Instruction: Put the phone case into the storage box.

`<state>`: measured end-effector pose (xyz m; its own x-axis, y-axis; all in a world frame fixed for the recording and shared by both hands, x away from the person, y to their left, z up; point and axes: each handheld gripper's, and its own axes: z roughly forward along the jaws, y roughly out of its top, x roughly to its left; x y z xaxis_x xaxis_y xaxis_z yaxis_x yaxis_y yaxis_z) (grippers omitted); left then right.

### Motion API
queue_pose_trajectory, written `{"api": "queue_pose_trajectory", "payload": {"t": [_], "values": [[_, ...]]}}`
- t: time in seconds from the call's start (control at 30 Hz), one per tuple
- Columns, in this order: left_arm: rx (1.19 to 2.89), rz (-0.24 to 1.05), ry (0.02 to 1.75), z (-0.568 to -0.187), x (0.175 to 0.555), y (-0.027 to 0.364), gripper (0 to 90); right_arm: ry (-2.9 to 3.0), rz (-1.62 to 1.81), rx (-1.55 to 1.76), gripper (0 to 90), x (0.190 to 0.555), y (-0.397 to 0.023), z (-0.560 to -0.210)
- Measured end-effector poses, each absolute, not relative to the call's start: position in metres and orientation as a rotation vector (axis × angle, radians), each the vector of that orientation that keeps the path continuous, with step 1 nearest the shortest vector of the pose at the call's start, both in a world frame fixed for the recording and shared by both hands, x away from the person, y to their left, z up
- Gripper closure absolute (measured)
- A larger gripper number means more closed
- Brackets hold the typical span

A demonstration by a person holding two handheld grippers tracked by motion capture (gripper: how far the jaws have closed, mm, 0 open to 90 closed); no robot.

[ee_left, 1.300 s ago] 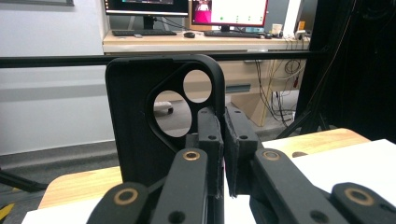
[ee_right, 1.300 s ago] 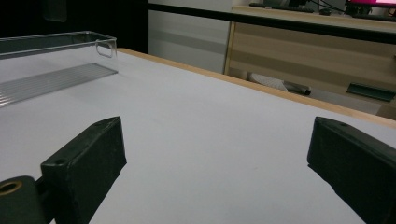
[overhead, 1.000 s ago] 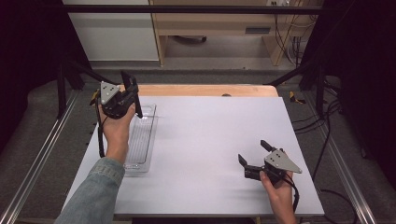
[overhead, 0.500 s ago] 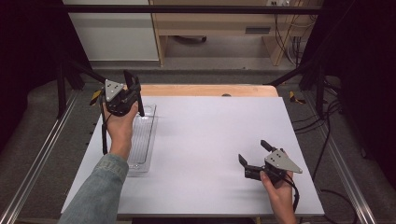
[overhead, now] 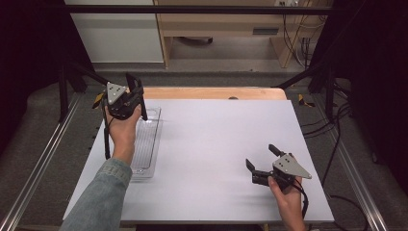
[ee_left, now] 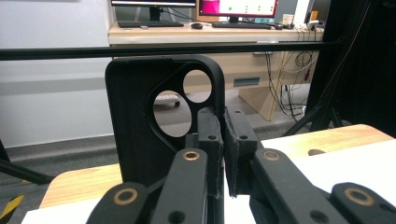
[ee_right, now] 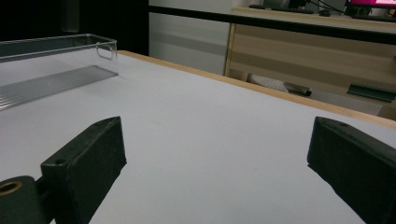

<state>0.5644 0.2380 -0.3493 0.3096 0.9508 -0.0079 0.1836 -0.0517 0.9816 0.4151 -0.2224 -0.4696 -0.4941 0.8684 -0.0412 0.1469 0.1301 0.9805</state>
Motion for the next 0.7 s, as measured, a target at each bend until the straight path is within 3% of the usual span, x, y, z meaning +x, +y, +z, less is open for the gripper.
{"api": "queue_pose_trajectory", "payload": {"t": [0.7], "values": [[1.514,0.874,1.099,-0.3580,0.5739,0.2374,85.8,1.753,1.422,0.989,4.6,0.4146,-0.2234,-0.4692]]}}
